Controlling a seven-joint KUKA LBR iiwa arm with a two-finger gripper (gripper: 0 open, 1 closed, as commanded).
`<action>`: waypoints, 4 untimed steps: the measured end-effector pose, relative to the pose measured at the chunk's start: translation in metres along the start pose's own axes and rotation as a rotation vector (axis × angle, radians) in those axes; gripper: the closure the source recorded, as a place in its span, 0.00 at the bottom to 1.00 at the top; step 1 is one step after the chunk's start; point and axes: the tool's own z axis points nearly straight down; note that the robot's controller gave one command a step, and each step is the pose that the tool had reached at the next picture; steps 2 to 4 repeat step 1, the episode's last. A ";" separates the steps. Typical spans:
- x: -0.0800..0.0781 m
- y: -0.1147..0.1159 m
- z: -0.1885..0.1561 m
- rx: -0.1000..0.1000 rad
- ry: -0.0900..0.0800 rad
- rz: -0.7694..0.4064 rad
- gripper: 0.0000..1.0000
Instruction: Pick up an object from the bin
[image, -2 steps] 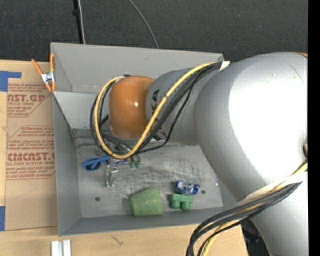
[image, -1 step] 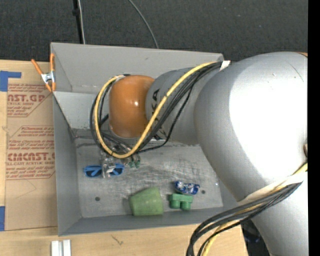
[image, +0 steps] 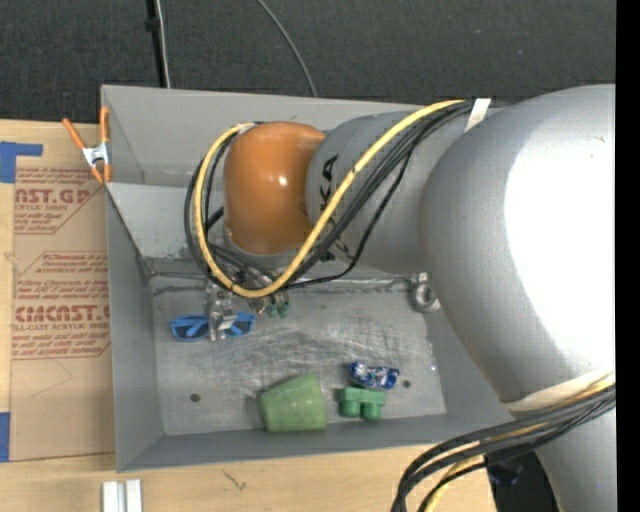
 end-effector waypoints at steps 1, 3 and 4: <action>-0.002 0.001 -0.055 0.000 -0.002 -0.001 1.00; -0.002 0.001 -0.055 0.000 -0.002 -0.001 1.00; -0.002 0.001 -0.055 0.000 -0.002 -0.001 1.00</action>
Offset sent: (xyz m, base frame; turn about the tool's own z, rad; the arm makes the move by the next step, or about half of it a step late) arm -0.0001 0.0000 0.0513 0.0000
